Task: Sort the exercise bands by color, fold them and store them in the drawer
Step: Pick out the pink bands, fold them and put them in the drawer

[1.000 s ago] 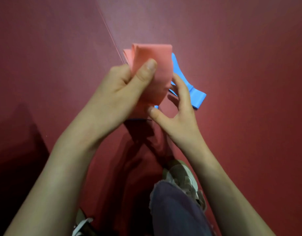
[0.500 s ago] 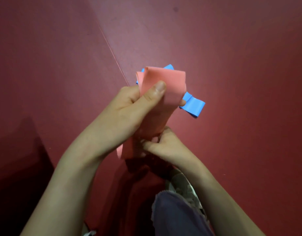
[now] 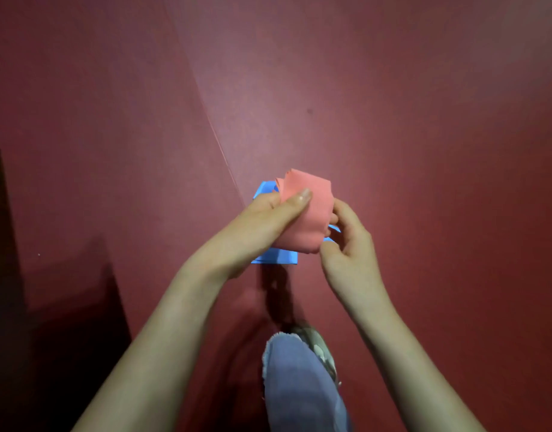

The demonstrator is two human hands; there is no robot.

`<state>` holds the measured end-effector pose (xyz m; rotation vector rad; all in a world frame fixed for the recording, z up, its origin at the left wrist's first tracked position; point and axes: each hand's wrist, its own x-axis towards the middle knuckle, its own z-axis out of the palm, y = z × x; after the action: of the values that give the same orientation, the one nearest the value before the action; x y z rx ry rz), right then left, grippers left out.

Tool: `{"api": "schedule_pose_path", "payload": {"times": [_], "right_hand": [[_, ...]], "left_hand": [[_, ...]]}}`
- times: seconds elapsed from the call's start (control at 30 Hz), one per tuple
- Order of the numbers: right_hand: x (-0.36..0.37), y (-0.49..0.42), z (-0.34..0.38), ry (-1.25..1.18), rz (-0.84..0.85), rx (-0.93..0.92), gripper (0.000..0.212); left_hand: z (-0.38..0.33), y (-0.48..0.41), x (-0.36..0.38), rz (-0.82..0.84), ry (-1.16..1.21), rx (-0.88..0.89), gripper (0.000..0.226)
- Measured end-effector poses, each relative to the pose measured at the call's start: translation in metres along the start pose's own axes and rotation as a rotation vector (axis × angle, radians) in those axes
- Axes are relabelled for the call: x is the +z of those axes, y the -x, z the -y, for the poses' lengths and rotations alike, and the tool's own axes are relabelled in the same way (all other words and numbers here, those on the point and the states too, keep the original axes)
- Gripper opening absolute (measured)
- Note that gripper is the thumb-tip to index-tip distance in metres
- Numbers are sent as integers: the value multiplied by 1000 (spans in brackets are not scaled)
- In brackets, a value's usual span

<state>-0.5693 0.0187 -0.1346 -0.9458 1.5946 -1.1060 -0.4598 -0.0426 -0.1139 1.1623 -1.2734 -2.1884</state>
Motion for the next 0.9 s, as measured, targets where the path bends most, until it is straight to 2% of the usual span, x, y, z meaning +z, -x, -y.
{"api": "schedule_pose_path", "payload": {"times": [0.13,0.23,0.3,0.4,0.5,0.67,0.73,0.8,0.9], "right_hand": [[-27,29,87,-61,-22,-73,35],[-36,48,131,-115,-82,-124,14],[-36,65,157,-85,-116,-202,8],[-35,100,194,-141,-121,-305,14],[-28,133,228,-239,-150,-353,16],[-13,185,273,-308,-133,-373,16],[-11,214,289,-338,-142,-404,15],[-8,228,297,-368,-158,-434,16],[-9,254,303,-525,-171,-433,20]], "left_hand": [[-57,40,25,3,-7,86,30],[-85,70,41,-34,0,134,40],[-101,94,53,-11,10,185,43],[-123,138,77,-18,82,297,34],[-141,176,100,-140,156,411,17],[-161,225,138,-244,328,641,31],[-168,252,153,-306,385,724,23],[-170,265,158,-415,380,781,11],[-164,293,164,-448,261,806,12]]}}
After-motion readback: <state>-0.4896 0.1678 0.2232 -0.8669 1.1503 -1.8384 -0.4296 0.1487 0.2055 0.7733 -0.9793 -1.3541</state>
